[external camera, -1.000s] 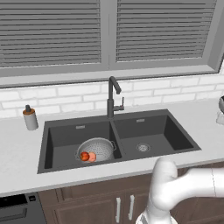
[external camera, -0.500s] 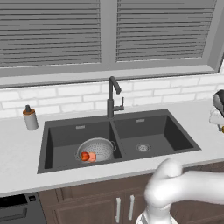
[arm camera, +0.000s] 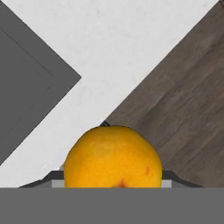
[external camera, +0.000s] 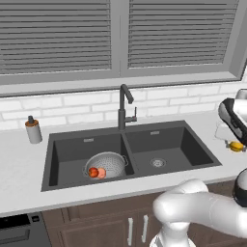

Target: Put the colander in the sink, put the tangerine, peach, apple in the colander, and turn on the sink faucet and pour water over the colander.

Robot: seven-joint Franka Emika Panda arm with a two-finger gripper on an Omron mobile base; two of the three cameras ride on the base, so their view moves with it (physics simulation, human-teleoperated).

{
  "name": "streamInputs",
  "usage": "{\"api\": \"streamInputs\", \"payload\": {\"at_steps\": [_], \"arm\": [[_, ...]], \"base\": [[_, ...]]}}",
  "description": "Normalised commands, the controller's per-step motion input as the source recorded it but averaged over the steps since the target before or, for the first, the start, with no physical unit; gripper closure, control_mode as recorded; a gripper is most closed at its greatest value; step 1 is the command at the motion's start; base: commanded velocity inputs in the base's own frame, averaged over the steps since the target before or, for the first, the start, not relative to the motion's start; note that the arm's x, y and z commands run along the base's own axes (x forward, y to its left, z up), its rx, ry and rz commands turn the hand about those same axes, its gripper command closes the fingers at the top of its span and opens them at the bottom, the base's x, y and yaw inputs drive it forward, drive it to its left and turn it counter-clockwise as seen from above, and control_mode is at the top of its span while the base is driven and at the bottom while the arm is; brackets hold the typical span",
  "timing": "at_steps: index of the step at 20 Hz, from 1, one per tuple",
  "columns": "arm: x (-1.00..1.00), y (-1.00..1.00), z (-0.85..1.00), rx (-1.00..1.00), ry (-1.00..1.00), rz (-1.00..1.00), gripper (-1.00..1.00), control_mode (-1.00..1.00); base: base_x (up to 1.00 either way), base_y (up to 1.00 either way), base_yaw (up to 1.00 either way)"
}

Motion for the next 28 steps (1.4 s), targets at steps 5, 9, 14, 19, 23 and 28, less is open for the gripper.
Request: {"api": "streamInputs", "payload": {"at_steps": [5,9,14,19,23,28], "arm": [[-0.21,0.99,0.02,0.0,-0.02,0.03,1.0,-1.0],[-0.1,1.0,0.02,0.0,0.0,0.0,1.0,-1.0],[-0.04,0.97,0.02,0.0,-0.01,0.03,1.0,-1.0],[0.04,0.95,0.03,0.0,-0.02,0.08,1.0,-1.0],[0.0,0.93,0.05,0.02,0.0,0.12,1.0,-1.0],[0.01,0.89,0.03,0.02,0.0,0.13,1.0,-1.0]], "base": [[0.0,0.0,0.0],[0.0,0.0,0.0],[0.0,0.0,0.0],[0.0,0.0,0.0],[0.0,0.0,0.0],[0.0,0.0,0.0]]}}
